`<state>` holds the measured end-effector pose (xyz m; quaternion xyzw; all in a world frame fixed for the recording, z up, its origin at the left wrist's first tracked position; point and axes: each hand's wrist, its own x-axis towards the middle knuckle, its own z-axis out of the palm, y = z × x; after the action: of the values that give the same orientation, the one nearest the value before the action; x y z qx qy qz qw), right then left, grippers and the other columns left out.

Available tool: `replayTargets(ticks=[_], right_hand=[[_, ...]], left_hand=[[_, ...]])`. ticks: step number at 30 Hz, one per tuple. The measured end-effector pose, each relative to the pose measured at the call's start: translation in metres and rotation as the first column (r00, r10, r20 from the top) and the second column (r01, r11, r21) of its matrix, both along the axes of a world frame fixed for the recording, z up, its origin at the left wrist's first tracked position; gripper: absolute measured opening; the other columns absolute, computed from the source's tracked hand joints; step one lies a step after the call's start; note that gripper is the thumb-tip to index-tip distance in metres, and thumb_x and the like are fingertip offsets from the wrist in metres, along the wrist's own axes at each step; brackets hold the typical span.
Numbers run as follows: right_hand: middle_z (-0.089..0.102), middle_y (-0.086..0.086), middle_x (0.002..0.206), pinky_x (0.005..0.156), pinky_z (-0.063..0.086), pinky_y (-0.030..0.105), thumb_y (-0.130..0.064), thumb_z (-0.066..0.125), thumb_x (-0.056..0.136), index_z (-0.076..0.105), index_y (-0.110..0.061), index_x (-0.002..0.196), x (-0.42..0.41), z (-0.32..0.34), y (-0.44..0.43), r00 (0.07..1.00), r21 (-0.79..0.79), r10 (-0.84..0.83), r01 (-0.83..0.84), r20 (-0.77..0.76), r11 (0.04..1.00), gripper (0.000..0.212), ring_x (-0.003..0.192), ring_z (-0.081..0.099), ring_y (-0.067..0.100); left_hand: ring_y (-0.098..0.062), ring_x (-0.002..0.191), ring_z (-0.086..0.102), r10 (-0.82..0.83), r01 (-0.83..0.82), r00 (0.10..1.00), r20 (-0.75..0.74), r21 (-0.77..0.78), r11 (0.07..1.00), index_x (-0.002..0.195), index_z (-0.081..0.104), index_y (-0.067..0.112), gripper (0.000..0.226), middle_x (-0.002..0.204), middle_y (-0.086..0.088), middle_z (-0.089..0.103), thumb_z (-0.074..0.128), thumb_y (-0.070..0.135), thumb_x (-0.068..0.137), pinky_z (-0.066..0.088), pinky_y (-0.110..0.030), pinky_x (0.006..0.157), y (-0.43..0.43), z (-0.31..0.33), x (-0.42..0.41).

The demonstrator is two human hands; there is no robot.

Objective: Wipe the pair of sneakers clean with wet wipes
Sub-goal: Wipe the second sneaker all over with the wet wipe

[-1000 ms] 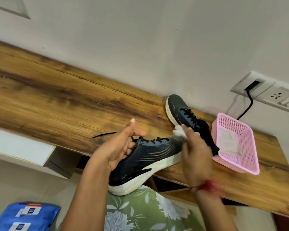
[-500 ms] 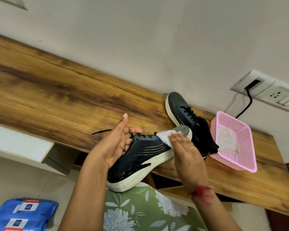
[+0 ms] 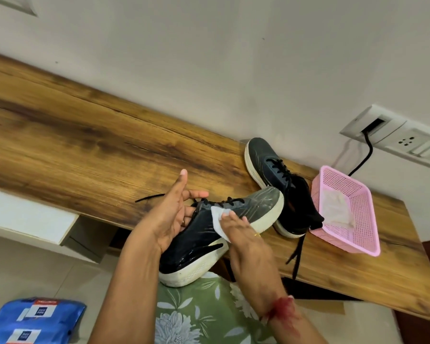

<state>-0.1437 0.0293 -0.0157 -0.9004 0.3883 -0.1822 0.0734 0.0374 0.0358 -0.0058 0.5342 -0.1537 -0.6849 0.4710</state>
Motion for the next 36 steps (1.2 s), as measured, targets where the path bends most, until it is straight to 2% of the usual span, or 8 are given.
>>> replayTargets(ticks=[5, 8, 13, 17, 21, 26, 31, 36], right_hand=[[0.062, 0.009, 0.121, 0.106, 0.019, 0.053, 0.01, 0.065, 0.072, 0.063, -0.007, 0.116, -0.015, 0.004, -0.034, 0.987, 0.009, -0.16, 0.16, -0.028, 0.987, 0.047, 0.123, 0.048, 0.026], [0.048, -0.004, 0.132, 0.112, 0.023, 0.038, 0.0, 0.053, 0.086, 0.056, -0.012, 0.126, 0.004, 0.0, -0.004, 0.993, 0.138, -0.105, 0.096, 0.057, 0.986, 0.042, 0.13, 0.037, 0.013], [0.064, 0.002, 0.119, 0.106, 0.022, 0.051, 0.006, 0.064, 0.076, 0.064, -0.012, 0.116, -0.01, 0.005, -0.027, 0.99, -0.007, -0.13, 0.13, -0.048, 0.992, 0.044, 0.122, 0.05, 0.026], [0.055, -0.001, 0.129, 0.111, 0.025, 0.039, -0.011, 0.042, 0.087, 0.054, -0.013, 0.127, 0.004, 0.004, 0.007, 0.999, 0.095, -0.034, 0.03, 0.035, 0.995, 0.042, 0.128, 0.044, 0.014], [0.062, 0.001, 0.122, 0.111, 0.021, 0.047, 0.004, 0.069, 0.072, 0.06, -0.013, 0.12, -0.011, 0.007, -0.02, 0.987, -0.021, -0.142, 0.141, -0.071, 0.99, 0.052, 0.126, 0.046, 0.024], [0.059, -0.004, 0.126, 0.115, 0.009, 0.043, -0.009, 0.049, 0.086, 0.058, -0.016, 0.123, 0.004, 0.001, 0.001, 0.989, 0.04, -0.148, 0.148, 0.002, 0.988, 0.039, 0.131, 0.037, 0.015], [0.058, -0.002, 0.128, 0.112, 0.001, 0.05, -0.006, 0.07, 0.075, 0.066, -0.022, 0.11, -0.016, 0.012, -0.031, 0.957, -0.095, -0.234, 0.22, -0.173, 0.971, 0.039, 0.131, 0.04, 0.028], [0.046, -0.012, 0.135, 0.114, 0.004, 0.043, -0.018, 0.042, 0.086, 0.057, -0.022, 0.123, -0.009, 0.004, -0.008, 0.995, 0.005, -0.099, 0.099, -0.034, 0.995, 0.041, 0.135, 0.033, 0.019]], left_hand=[[-0.019, 0.059, 0.064, -0.024, 0.024, 1.0, -0.009, -0.017, 1.0, 0.114, 0.06, 0.014, 0.073, 0.082, -0.016, 0.07, 0.023, 0.071, 0.087, 0.051, -0.026, 0.056, 0.002, 0.002, -0.003], [-0.021, 0.064, 0.061, -0.032, 0.032, 0.999, 0.023, -0.009, 0.999, 0.114, 0.061, 0.014, 0.074, 0.087, -0.018, 0.07, 0.024, 0.072, 0.086, 0.047, -0.029, 0.061, 0.0, 0.003, -0.005], [-0.019, 0.063, 0.065, -0.054, 0.054, 0.998, 0.014, -0.024, 0.998, 0.114, 0.06, 0.014, 0.075, 0.087, -0.018, 0.072, 0.022, 0.072, 0.086, 0.049, -0.03, 0.064, 0.001, 0.004, -0.006], [-0.022, 0.067, 0.058, -0.047, 0.047, 0.999, 0.023, -0.022, 0.999, 0.117, 0.06, 0.014, 0.081, 0.091, -0.022, 0.066, 0.025, 0.076, 0.079, 0.044, -0.032, 0.064, 0.001, 0.002, -0.004], [-0.018, 0.06, 0.065, -0.058, 0.057, 0.998, -0.013, -0.036, 0.998, 0.116, 0.06, 0.014, 0.078, 0.081, -0.015, 0.072, 0.023, 0.074, 0.083, 0.047, -0.03, 0.063, 0.002, 0.004, -0.005], [-0.018, 0.059, 0.061, -0.074, 0.075, 0.997, 0.037, -0.025, 0.997, 0.113, 0.061, 0.014, 0.079, 0.079, -0.014, 0.07, 0.024, 0.075, 0.079, 0.044, -0.029, 0.061, 0.001, 0.007, -0.01], [-0.026, 0.074, 0.058, -0.09, 0.091, 0.996, 0.022, -0.041, 0.995, 0.113, 0.061, 0.014, 0.084, 0.094, -0.024, 0.068, 0.028, 0.078, 0.07, 0.041, -0.035, 0.07, 0.002, 0.005, -0.011], [-0.019, 0.063, 0.063, -0.076, 0.077, 0.997, 0.008, -0.041, 0.996, 0.118, 0.059, 0.014, 0.084, 0.085, -0.017, 0.071, 0.026, 0.078, 0.074, 0.045, -0.029, 0.061, 0.002, 0.004, -0.005]])
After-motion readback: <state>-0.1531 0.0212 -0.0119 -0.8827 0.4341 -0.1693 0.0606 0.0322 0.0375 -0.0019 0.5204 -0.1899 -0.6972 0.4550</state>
